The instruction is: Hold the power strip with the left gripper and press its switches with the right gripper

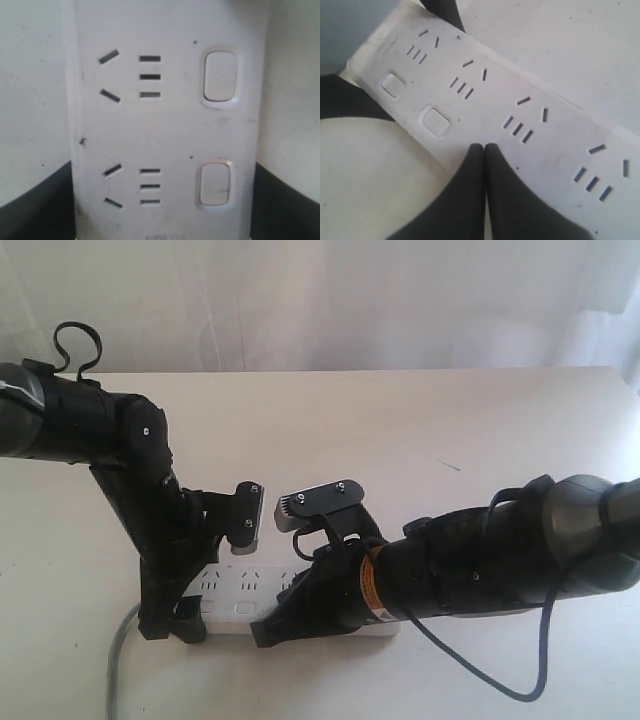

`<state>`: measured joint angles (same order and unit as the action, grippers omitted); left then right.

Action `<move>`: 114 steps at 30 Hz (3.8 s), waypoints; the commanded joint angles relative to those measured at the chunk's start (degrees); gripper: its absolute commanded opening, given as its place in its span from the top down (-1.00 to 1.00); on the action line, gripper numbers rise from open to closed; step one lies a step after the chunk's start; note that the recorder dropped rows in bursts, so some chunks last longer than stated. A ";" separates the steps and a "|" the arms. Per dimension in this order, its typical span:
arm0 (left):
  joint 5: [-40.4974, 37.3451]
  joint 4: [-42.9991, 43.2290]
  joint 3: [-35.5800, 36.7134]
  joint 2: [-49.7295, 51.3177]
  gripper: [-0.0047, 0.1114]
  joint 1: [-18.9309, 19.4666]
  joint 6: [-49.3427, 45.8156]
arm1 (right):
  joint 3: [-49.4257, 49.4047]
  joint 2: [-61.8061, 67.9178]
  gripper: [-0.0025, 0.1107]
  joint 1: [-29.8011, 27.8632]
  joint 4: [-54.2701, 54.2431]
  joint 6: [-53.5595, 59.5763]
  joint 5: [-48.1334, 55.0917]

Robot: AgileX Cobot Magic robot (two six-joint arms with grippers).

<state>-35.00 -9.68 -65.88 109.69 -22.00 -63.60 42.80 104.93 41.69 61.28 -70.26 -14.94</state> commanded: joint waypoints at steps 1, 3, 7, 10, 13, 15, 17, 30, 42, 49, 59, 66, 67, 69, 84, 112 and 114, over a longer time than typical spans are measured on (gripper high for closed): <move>-2.73 1.60 2.15 2.96 0.92 0.09 1.09 | -2.89 2.48 0.96 0.51 2.77 0.90 6.09; -2.73 1.60 2.15 2.96 0.92 0.09 1.09 | -2.89 1.27 0.96 0.51 2.94 1.12 4.26; -2.89 1.60 2.15 2.96 0.92 0.09 1.25 | -2.89 -3.34 0.96 0.51 2.94 1.12 2.60; -3.17 1.60 2.15 2.96 0.92 0.09 1.25 | -2.89 -9.23 0.96 0.51 2.94 1.12 6.26; -2.88 1.70 2.15 2.96 0.92 0.09 1.25 | -2.89 -12.80 0.96 0.51 2.94 1.12 10.12; -2.56 1.70 2.15 2.96 0.92 0.09 1.53 | -2.89 -12.81 0.96 0.51 2.94 1.12 11.56; -2.15 1.70 2.15 2.96 0.92 0.09 2.09 | -2.89 -12.23 0.96 0.51 2.94 1.12 12.03; -1.90 2.73 4.06 2.96 0.92 0.09 2.35 | -2.89 -6.52 0.96 0.51 2.94 2.58 11.07; -2.12 2.72 4.06 2.96 0.92 0.09 2.35 | -3.16 -4.51 0.96 0.51 2.79 2.58 13.80; -1.74 2.84 4.06 2.96 0.92 0.09 2.35 | -4.21 1.54 0.96 0.51 2.82 2.42 9.88; -1.74 2.84 4.06 2.96 0.92 0.09 2.35 | -4.21 -4.73 0.96 0.51 2.82 2.66 9.00; -1.49 2.95 4.06 2.96 0.92 0.09 2.12 | -4.21 -16.99 0.96 0.51 2.82 2.66 9.70; -1.49 2.95 4.06 2.96 0.92 0.09 2.12 | -4.21 -18.60 0.96 0.51 2.82 2.66 10.27; -1.49 2.95 4.06 2.96 0.92 0.09 2.12 | -4.21 -20.99 0.96 0.51 2.82 2.66 12.68; -2.01 2.95 4.06 2.96 0.92 0.09 2.12 | -10.00 -22.50 0.96 0.51 3.10 3.65 13.09; -2.56 2.95 4.06 2.96 0.92 0.09 2.12 | -4.82 -13.34 0.96 0.51 3.38 5.63 19.15; -3.24 2.95 4.06 2.96 0.92 0.09 2.12 | -4.72 -13.08 0.96 0.51 3.38 5.63 19.00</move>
<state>-33.37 -9.68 -64.54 109.28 -22.04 -63.02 37.59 91.51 42.24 64.36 -65.12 4.14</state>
